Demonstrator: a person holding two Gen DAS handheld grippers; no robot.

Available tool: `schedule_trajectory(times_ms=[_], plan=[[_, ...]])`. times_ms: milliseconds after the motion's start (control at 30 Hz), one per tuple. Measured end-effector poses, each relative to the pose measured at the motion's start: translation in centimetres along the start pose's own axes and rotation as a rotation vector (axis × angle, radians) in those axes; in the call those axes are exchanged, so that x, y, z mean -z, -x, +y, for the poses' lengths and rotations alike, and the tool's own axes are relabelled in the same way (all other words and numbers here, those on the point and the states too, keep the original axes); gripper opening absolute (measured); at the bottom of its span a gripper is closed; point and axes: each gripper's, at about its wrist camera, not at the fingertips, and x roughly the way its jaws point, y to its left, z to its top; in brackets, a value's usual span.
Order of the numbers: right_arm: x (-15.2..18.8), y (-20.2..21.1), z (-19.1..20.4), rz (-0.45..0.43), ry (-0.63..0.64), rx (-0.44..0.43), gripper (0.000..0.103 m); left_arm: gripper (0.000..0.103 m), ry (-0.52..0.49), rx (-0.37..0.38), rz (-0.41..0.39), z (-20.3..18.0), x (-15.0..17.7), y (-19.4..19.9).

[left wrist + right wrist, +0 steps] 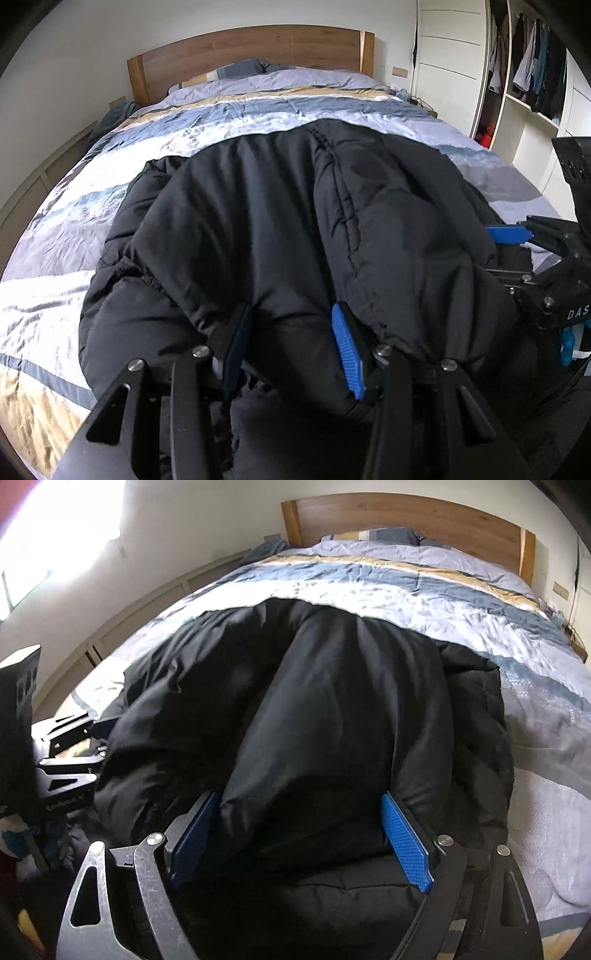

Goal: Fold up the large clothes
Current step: 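Press the folded coat bundle flat with both tools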

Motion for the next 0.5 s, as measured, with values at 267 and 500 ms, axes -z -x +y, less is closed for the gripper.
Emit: schedule_trajectory(times_ms=[267, 500], plan=[[0.6, -1.5, -0.8, -0.006, -0.01, -0.018, 0.088, 0.044, 0.005, -0.008, -0.002, -0.3, 0.7, -1.2], [1.0, -2.3, -1.0, -0.017, -0.017, -0.019, 0.089, 0.045, 0.003, -0.008, -0.006, -0.3, 1.0, -1.6]])
